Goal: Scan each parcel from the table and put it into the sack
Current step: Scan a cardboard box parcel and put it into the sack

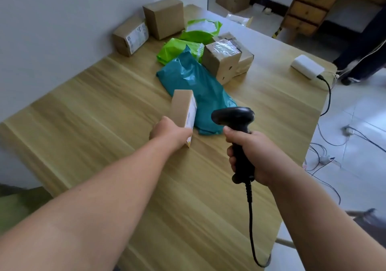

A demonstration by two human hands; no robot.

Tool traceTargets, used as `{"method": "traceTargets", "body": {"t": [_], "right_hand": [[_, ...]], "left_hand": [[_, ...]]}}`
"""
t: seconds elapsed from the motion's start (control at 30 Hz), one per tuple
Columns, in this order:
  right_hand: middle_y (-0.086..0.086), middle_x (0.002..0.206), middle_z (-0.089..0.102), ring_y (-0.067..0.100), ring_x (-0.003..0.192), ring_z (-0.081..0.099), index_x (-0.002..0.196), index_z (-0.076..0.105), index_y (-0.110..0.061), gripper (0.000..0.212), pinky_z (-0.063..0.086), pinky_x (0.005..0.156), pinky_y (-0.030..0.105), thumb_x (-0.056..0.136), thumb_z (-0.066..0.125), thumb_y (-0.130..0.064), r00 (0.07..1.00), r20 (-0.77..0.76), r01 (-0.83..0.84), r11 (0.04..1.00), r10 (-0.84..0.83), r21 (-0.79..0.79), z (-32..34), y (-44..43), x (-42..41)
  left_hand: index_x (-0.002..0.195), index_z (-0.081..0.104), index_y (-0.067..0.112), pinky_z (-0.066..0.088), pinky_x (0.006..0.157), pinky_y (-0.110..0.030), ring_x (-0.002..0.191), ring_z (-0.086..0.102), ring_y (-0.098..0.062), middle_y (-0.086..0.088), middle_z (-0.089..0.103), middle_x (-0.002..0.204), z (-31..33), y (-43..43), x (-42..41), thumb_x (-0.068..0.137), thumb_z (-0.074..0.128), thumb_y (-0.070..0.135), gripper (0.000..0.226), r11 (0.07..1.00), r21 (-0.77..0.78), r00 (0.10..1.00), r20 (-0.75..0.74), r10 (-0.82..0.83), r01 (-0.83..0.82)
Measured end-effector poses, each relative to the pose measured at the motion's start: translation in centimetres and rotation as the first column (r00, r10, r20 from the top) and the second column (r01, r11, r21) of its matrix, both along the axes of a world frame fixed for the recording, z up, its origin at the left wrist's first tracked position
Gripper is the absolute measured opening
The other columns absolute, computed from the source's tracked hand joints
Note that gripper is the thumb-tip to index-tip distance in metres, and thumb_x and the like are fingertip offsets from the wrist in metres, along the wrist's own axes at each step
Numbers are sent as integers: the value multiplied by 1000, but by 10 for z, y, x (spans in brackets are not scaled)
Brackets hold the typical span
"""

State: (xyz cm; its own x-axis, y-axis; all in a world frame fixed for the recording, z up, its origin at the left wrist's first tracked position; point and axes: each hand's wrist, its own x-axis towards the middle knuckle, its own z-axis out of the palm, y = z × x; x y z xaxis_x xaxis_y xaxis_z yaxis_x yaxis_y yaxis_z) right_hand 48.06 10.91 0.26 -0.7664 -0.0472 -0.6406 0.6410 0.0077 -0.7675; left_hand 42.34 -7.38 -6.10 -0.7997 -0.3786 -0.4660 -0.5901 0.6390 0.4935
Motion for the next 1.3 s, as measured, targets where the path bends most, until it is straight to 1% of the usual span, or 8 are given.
{"method": "traceTargets", "body": {"t": [0.13, 0.3, 0.37, 0.5, 0.67, 0.9, 1.07, 1.3], "right_hand": [[3, 55, 54, 18, 46, 49, 92, 54, -11, 30, 42, 51, 32, 90, 69, -37, 999, -17, -52, 999, 51, -15, 12, -16, -1], [3, 56, 54, 17, 45, 49, 92, 53, -10, 32, 44, 47, 28, 89, 69, -37, 986, -38, -164, 984, 161, -74, 40, -57, 8], [2, 56, 55, 16, 45, 50, 94, 54, -9, 31, 45, 46, 26, 90, 68, -36, 974, -56, -224, 972, 220, -77, 53, -79, 16], [2, 56, 57, 16, 47, 52, 100, 57, -7, 34, 47, 47, 26, 89, 70, -37, 939, -74, -338, 940, 335, -37, 78, -126, 41], [3, 57, 57, 16, 46, 53, 99, 59, -6, 35, 47, 46, 27, 88, 71, -38, 890, -86, -453, 891, 449, -31, 108, -188, 77], [2, 58, 57, 15, 46, 52, 87, 57, -11, 32, 47, 45, 25, 86, 72, -39, 820, -114, -565, 825, 561, 6, 139, -258, 130], [2, 58, 57, 15, 47, 52, 87, 57, -11, 33, 48, 46, 25, 86, 72, -40, 789, -147, -599, 800, 597, 34, 152, -295, 163], [3, 55, 55, 14, 43, 50, 84, 54, -11, 32, 46, 42, 24, 89, 69, -39, 762, -131, -635, 771, 634, 42, 165, -339, 198]], "left_hand": [[115, 52, 3, 53, 75, -31, 87, 64, -22, -9, 65, 103, 5, -40, 22, 77, 59, 15, 40, 819, 516, 964, 65, 256, -252], [108, 55, 5, 50, 63, -29, 76, 63, -16, -11, 66, 100, 25, -96, 65, 86, 46, -2, 25, 635, 696, 917, 88, 389, -336], [100, 58, 6, 51, 66, -28, 76, 62, -16, -11, 66, 97, 40, -119, 82, 87, 43, -5, 23, 598, 729, 902, 62, 427, -334], [113, 57, 3, 50, 71, -28, 76, 61, -17, -9, 67, 93, 74, -167, 115, 88, 44, -7, 30, 546, 777, 857, -16, 515, -313], [107, 62, 14, 42, 77, -29, 77, 59, -13, -3, 68, 94, 106, -232, 164, 87, 53, -2, 27, 627, 723, 832, -132, 539, -291], [90, 65, 17, 39, 64, -25, 70, 58, -10, 4, 70, 81, 127, -311, 228, 85, 57, 1, 18, 645, 696, 775, -202, 598, -316], [95, 63, 17, 43, 72, -26, 85, 62, -14, -2, 70, 93, 133, -350, 265, 86, 57, 0, 20, 629, 707, 747, -216, 628, -324], [90, 61, 16, 44, 85, -33, 81, 62, -15, -3, 69, 90, 137, -383, 305, 86, 56, -3, 20, 587, 729, 713, -198, 673, -351]]}}
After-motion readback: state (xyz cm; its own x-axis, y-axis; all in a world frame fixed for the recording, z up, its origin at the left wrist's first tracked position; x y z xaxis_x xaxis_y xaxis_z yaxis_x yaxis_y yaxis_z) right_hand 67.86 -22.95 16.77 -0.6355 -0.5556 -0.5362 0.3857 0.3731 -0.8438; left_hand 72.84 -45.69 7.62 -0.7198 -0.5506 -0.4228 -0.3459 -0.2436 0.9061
